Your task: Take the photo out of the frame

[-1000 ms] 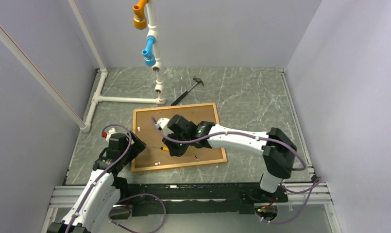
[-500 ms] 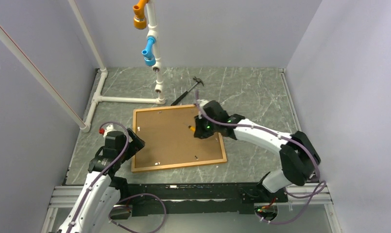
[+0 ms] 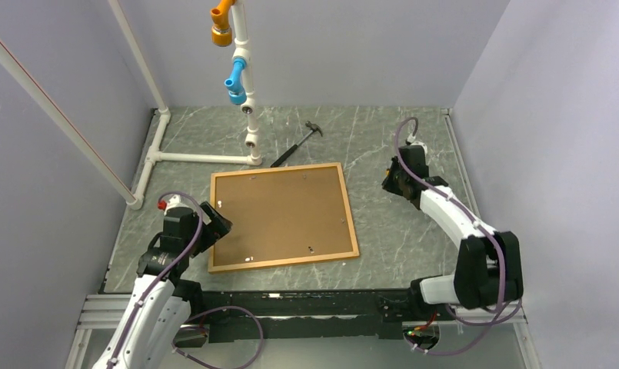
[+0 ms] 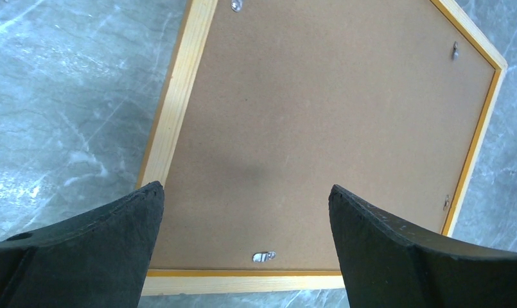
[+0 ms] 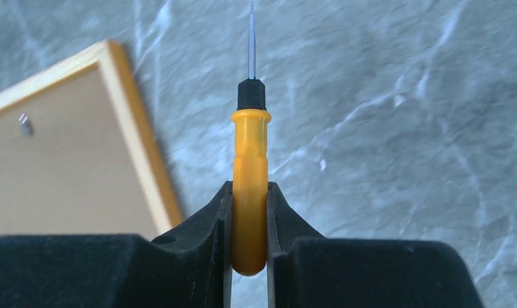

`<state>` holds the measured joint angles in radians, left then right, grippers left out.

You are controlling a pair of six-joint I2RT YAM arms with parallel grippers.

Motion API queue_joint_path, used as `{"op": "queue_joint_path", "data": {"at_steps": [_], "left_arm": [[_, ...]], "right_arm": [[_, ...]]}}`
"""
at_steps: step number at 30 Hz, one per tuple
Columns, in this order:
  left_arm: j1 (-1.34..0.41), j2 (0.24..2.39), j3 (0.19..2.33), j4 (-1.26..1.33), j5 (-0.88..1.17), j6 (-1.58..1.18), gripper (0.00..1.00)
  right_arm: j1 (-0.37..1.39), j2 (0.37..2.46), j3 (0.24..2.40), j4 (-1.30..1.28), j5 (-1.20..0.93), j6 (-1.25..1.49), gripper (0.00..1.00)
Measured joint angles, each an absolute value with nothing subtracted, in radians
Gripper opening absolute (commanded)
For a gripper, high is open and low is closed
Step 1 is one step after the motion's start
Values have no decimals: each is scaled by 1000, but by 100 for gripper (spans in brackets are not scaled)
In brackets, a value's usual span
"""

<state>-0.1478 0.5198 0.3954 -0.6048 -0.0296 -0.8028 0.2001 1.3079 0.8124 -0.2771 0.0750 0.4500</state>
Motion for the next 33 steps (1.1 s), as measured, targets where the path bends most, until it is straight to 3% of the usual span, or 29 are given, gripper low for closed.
{"op": "queue_joint_path", "data": {"at_steps": [6, 14, 18, 26, 33], "left_arm": [[-148, 513, 395, -604, 14, -797, 99], [-149, 418, 412, -627, 31, -801, 99], [-149, 388, 413, -653, 31, -806, 99], [-150, 381, 430, -682, 30, -805, 99], [-150, 384, 445, -695, 31, -805, 99]], "right_arm": [[133, 1570, 1006, -257, 179, 430, 0], [118, 2086, 1569, -295, 292, 317, 0], [117, 2243, 1776, -343, 287, 294, 1], [117, 2314, 1826, -405, 278, 269, 30], [117, 2338, 1855, -429, 269, 240, 45]]}}
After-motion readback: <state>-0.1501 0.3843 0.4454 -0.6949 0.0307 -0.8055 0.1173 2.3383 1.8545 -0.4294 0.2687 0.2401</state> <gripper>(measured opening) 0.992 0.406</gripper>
